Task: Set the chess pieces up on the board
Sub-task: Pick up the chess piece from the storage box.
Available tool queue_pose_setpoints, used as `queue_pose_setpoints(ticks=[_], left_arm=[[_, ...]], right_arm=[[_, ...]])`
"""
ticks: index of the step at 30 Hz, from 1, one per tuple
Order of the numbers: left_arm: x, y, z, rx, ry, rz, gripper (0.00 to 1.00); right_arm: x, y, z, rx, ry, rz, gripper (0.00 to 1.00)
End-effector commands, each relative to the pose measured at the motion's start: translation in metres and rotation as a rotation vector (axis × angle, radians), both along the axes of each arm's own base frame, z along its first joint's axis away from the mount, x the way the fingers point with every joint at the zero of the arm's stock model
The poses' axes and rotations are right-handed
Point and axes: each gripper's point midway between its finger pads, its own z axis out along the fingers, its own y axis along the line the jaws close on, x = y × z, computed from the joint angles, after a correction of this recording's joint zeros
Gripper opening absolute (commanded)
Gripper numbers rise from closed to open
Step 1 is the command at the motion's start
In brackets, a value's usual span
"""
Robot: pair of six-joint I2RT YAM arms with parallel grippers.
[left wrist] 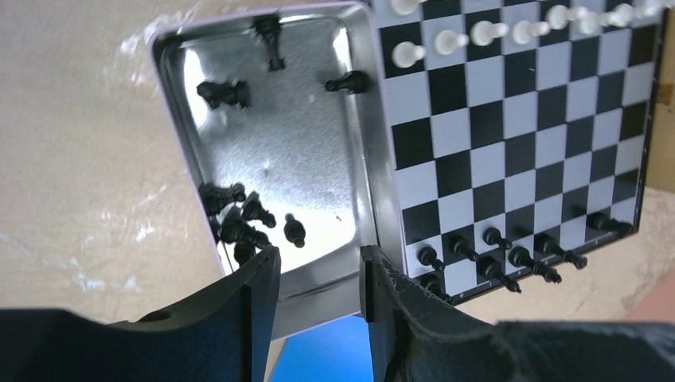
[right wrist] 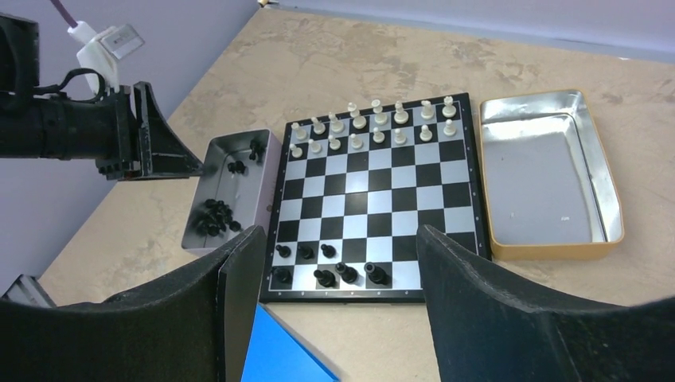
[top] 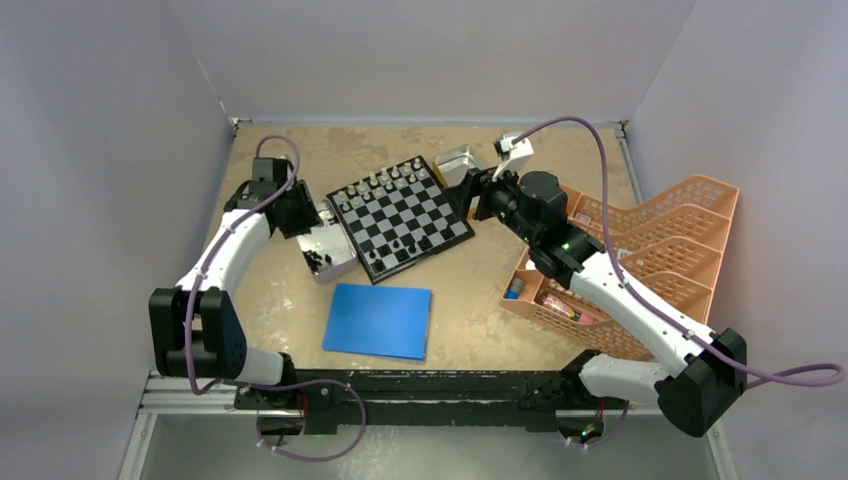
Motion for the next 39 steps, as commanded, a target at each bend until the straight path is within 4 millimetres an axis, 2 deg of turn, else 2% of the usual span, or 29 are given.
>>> queue_pose_setpoints(ticks=[1, 7, 14, 22, 28, 39], left_arm=[[-0.005, 0.009, 0.000, -0.043, 0.074, 0.206, 0.41], [-0.017, -0.008, -0.015, -0.233, 0.245, 0.458, 0.33], [-0.025, -0.032, -0.025, -0.311, 0.376, 0.498, 0.32], [-0.020, -0.007, -0.038, -0.123, 0.356, 0.523, 0.32], [-0.019, -0.001, -0.052, -0.073, 0.376, 0.527, 0.27], [-0.015, -0.010, -0.077, -0.063, 0.417, 0.482, 0.24]], right_arm=[[-0.003, 0.000, 0.019, 0.035, -0.042, 0.013, 0.71], [-0.003, -0.004, 0.018, 0.030, -0.035, -0.006, 0.70], [-0.004, -0.004, 0.018, 0.041, -0.024, -0.011, 0.68], [-0.005, -0.007, 0.019, 0.042, -0.024, -0.020, 0.68], [-0.004, -0.005, 0.019, 0.038, -0.023, -0.014, 0.68], [-0.004, -0.008, 0.022, 0.034, -0.032, -0.024, 0.68]])
